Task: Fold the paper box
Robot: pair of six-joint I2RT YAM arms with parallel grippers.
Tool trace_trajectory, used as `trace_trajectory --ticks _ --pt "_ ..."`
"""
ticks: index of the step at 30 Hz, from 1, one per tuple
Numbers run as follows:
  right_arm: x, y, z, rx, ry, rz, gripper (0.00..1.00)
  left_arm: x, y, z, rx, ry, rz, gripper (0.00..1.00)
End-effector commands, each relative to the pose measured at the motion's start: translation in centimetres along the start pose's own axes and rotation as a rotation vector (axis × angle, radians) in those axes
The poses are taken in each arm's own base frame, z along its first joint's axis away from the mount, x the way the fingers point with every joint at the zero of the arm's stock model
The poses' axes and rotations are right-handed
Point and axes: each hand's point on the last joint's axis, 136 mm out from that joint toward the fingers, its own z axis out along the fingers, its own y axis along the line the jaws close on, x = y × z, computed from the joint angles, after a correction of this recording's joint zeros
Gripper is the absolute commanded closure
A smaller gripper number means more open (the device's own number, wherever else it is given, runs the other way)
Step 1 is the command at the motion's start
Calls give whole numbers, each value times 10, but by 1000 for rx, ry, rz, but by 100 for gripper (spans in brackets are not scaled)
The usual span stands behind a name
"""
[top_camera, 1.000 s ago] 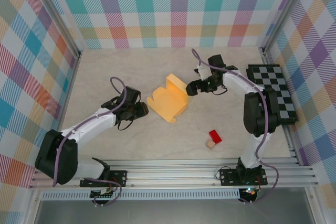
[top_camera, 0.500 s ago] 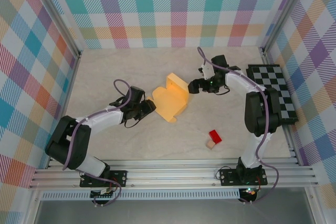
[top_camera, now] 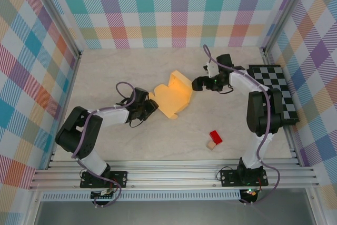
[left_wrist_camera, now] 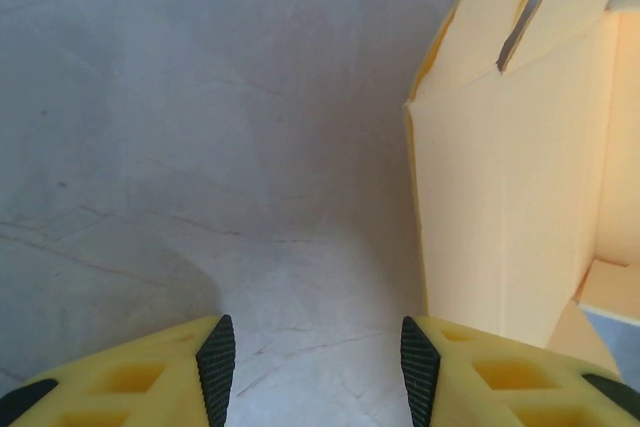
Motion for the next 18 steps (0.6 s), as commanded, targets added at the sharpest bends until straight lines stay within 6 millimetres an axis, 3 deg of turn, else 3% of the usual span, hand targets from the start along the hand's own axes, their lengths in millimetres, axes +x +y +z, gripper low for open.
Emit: trace_trajectory --ticks 1,7,10,13,18 --pt "43 -42 21 144 139 66 0 -10 -48 -14 144 -73 -2 51" --pt "40 -40 19 142 129 61 0 -12 -60 -55 181 -196 7 57" --pt "39 -40 21 138 128 63 0 -15 -56 -63 182 -233 -16 57" --pt "38 -40 21 134 127 65 0 -13 -57 -54 170 -215 11 50" --pt "38 -40 21 133 127 68 0 1 -48 -19 118 -120 44 44"
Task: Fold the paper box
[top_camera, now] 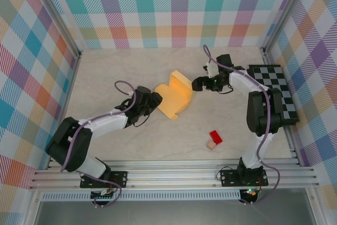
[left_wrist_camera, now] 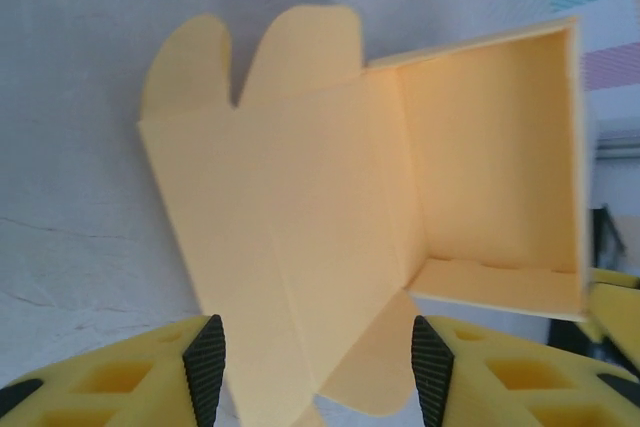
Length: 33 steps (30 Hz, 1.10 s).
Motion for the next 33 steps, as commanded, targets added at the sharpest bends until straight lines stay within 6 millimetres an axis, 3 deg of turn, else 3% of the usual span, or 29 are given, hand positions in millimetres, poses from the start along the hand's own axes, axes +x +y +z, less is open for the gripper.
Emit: trace_trajectory --ticks 1,4,9,17,20,28,33 --pt "37 -41 20 137 124 65 0 12 5 19 -12 59 13 43" --pt "37 -41 20 139 126 63 0 19 9 32 -19 86 6 41" --pt "38 -42 19 144 130 60 0 13 15 40 -45 42 0 41" --pt "40 -44 20 143 134 66 0 7 10 56 -28 7 -29 50" --pt "41 -44 20 144 134 67 0 5 4 60 -16 -1 -26 58" --pt "37 -41 17 129 119 76 0 -12 -25 50 -17 -32 75 100" --pt "9 -19 -9 88 35 64 0 -23 -36 38 -174 22 356 100"
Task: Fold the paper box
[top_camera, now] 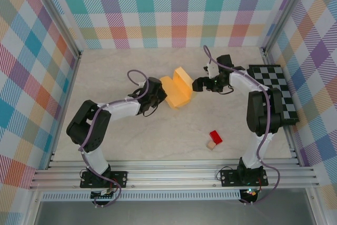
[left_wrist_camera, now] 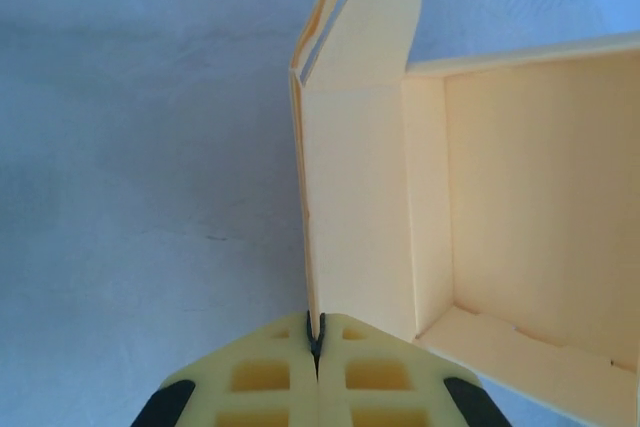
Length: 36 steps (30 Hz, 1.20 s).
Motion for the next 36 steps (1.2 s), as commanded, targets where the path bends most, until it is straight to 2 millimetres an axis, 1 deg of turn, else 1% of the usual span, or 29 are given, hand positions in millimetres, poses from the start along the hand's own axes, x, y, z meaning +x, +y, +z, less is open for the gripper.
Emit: trace_trajectory --ticks 1,3,4,5,7,10,12,13,16,18,21,23,25,27,28,29,30,31,32,33,34,36 --pt "-3 -11 -17 87 3 42 0 -5 5 -15 -161 76 299 100" --pt "-18 -4 -35 96 -40 32 0 -6 2 -20 -222 151 456 100" --pt "-26 0 -46 101 -66 29 0 -11 -2 -24 -242 174 549 100" --pt "-31 3 -55 104 -86 26 0 -14 -2 -28 -271 194 615 100" --pt "-42 6 -78 109 -138 31 0 -25 -7 -40 -310 219 758 100" --pt "-49 11 -106 106 -206 28 0 -35 -19 -58 -316 267 944 100" --pt "-49 15 -118 110 -238 5 0 -37 -26 -72 -303 314 1061 100" --pt "-49 19 -124 109 -267 -26 0 -34 -30 -80 -284 351 1123 100" --pt "-47 27 -135 102 -379 -132 0 -16 -40 -103 -195 440 1332 96" --pt "-46 34 -138 84 -481 -218 0 -7 -48 -116 -121 415 1438 96" --pt "-38 55 -143 -5 -679 -403 0 -1 -59 -135 -45 349 1575 99" --pt "-27 73 -137 -108 -730 -536 0 3 -65 -146 8 334 1634 100" --pt "-18 88 -125 -203 -683 -612 0 5 -67 -152 26 341 1655 100" --pt "-7 105 -111 -253 -661 -698 1 5 -66 -154 22 355 1674 100" --pt "-3 113 -105 -248 -670 -750 2 4 -65 -154 16 362 1680 100" --pt "-1 120 -99 -239 -672 -784 7 4 -65 -154 12 364 1682 100" --pt "1 125 -92 -230 -659 -805 18 4 -65 -154 12 363 1682 100" --pt "3 131 -84 -225 -645 -829 36 5 -65 -154 13 364 1681 100" --pt "5 136 -79 -224 -639 -844 47 5 -65 -154 12 364 1681 100" --pt "6 141 -75 -228 -643 -863 54 6 -65 -153 11 366 1681 100" --pt "6 145 -72 -225 -655 -881 58 6 -66 -153 9 363 1678 100" --pt "8 151 -66 -232 -650 -917 59 6 -65 -153 4 365 1679 100"
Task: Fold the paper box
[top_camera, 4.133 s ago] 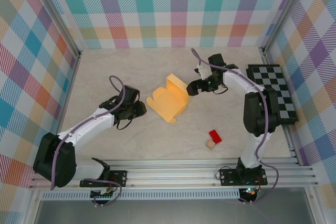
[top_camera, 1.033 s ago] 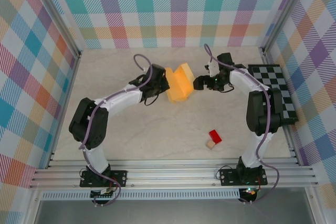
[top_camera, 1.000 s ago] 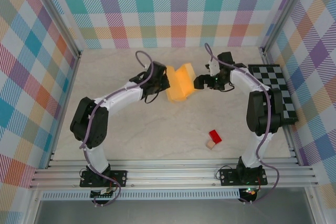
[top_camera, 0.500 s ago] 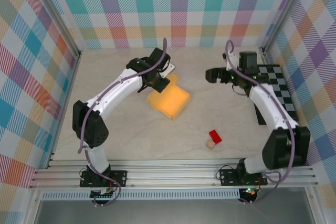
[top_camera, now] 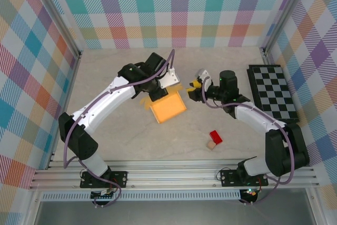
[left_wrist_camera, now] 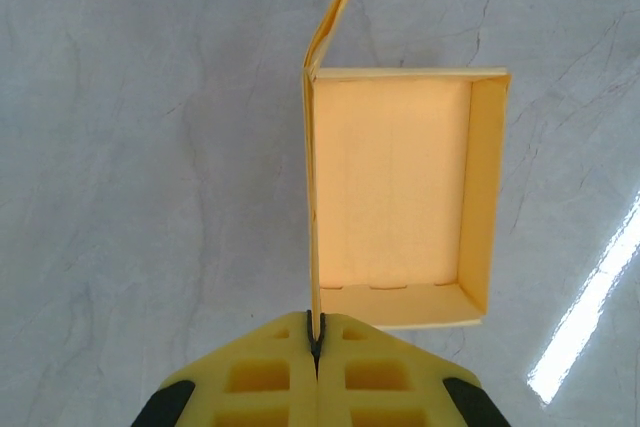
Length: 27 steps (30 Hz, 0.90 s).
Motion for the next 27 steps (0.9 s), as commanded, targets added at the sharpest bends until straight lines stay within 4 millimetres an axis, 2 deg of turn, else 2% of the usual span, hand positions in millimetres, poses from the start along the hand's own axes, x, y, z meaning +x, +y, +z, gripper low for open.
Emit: trace_trajectory --ticks 1,12,18,23,25,27 --pt "-7 2 11 -12 -37 -141 59 -2 -4 -5 12 1 30 100" --pt "2 11 26 -70 9 -180 59 -7 -7 1 3 15 42 100" --pt "1 24 31 -135 1 -173 59 -12 -5 7 -25 29 52 100" --pt "6 41 34 -210 7 -125 68 -22 10 11 -94 20 -3 100" --pt "8 51 35 -236 10 -115 64 -25 9 14 -91 13 -18 100" --pt "8 55 31 -237 3 -125 53 -22 3 19 -76 22 5 100"
